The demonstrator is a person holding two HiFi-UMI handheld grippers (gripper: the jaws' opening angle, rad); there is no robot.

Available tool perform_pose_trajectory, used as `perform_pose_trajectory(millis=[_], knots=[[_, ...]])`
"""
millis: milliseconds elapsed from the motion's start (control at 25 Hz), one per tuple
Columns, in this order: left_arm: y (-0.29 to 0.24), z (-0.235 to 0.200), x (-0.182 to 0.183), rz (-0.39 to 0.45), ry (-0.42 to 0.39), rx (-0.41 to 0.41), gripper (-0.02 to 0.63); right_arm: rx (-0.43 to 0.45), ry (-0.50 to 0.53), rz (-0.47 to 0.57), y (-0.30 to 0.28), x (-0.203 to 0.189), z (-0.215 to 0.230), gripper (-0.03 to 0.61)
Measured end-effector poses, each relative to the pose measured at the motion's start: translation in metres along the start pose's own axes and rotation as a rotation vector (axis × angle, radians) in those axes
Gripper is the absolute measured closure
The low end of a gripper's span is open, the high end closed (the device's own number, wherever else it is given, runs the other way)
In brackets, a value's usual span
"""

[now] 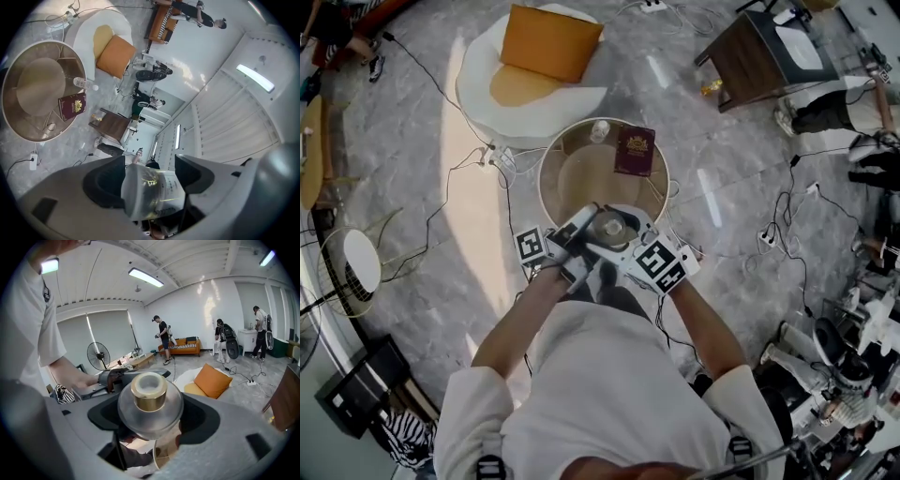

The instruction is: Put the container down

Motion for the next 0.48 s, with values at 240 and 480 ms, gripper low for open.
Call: perform_pose_trajectory(millis=[240,480], knots=[[-0.015,-0.025,0.043,-0.040,0.014,0.034,0.305,-0.030,-0.046,0.013,-0.038,-0.009,0.035,0.239],[-0.016,-0.057,0.085,-0.073,0.028,0.061,0.305,-0.053,-0.082,0.018,-0.082,-0.027,0.061,0.239]])
Point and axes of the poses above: the fingertips, and each gripper's own axes: y backward along the fingers, z to its right, x out of its top, the point moved 1 cm from there along y, backward along the fingers, and after that the axes turned 4 degrees about -x, right-handed, at the moved point
